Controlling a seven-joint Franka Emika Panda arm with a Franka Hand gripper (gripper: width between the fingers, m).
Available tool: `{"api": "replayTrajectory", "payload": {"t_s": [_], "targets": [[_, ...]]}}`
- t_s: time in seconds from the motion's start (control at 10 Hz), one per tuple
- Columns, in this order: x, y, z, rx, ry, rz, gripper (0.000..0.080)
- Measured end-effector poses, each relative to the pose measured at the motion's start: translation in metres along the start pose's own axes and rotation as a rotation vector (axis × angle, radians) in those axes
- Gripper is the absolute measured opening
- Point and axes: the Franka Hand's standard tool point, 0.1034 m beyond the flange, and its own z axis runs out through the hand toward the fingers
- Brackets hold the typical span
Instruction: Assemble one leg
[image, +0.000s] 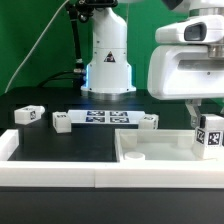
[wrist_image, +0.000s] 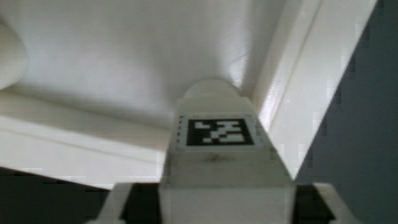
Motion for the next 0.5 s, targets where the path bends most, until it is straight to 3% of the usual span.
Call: {"api": "replayTrajectory", "payload": {"t_s": [0.5], "targets": [[-0.0017, 0.0006, 0.0018, -0.001, 0.017, 0.711, 0.029]]}}
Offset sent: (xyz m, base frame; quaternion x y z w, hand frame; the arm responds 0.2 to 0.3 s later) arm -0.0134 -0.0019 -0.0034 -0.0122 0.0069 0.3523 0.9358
